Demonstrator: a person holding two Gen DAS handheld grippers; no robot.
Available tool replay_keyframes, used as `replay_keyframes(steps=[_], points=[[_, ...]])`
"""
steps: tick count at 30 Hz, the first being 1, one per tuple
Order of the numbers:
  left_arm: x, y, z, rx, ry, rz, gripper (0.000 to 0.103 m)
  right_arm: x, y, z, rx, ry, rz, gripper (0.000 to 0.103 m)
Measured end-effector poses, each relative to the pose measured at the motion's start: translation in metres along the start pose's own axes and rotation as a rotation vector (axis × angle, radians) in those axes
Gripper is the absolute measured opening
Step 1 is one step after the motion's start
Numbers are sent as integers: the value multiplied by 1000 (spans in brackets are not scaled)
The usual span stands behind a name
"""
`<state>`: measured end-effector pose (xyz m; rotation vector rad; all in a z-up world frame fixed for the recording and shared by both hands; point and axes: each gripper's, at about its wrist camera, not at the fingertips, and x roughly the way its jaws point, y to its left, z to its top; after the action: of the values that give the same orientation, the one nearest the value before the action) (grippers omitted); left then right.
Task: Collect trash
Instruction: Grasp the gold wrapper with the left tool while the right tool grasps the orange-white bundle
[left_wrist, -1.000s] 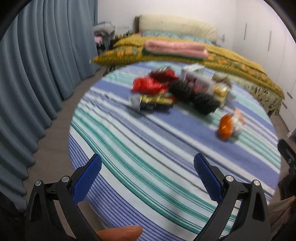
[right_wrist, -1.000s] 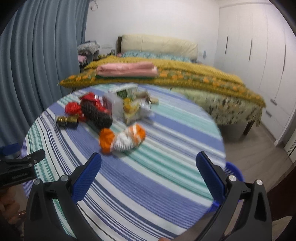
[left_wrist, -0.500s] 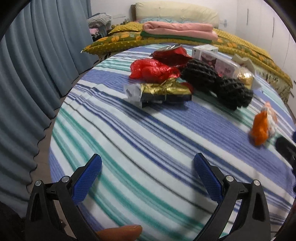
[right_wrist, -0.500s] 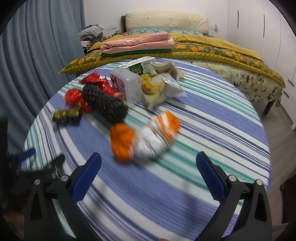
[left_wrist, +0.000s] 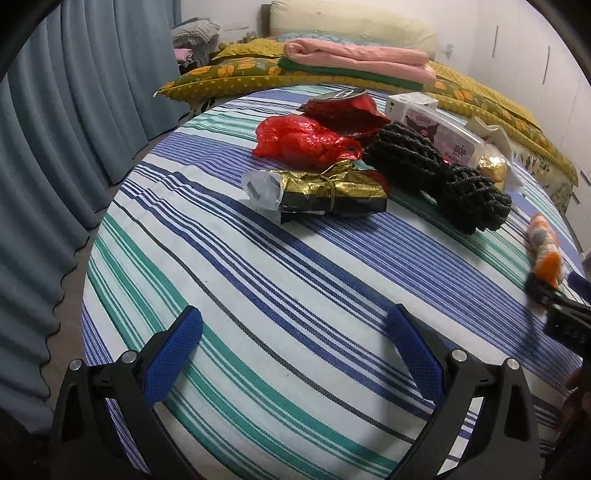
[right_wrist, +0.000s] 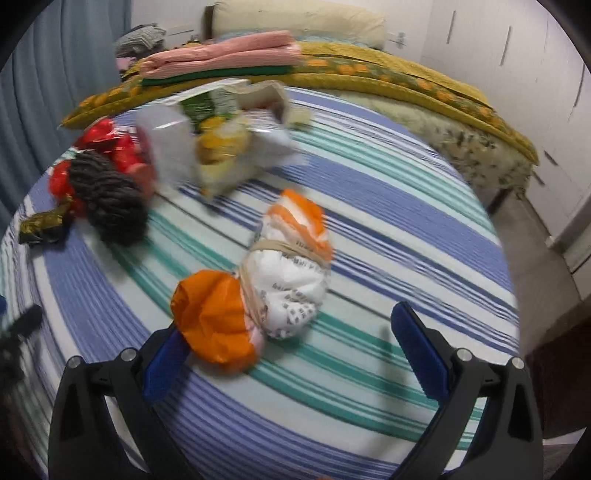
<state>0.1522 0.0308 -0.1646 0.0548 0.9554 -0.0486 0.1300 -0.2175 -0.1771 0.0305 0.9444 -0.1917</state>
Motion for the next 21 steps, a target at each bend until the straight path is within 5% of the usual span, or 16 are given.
replay_keyframes(steps=[6,13,18,21], points=[[0,9,7,141,32,-124,99,0,-13,-7,20,18,80,98],[-2,45,62,182,-69,-299,99,-2,-15,-9,22,7,108,98],[37,30,84,285,-19,-360,99,-7,-17,-15,9,5,117,98],[39,12,71,368,26,-469,98,-11,-21,-22,-20,1,143,98]])
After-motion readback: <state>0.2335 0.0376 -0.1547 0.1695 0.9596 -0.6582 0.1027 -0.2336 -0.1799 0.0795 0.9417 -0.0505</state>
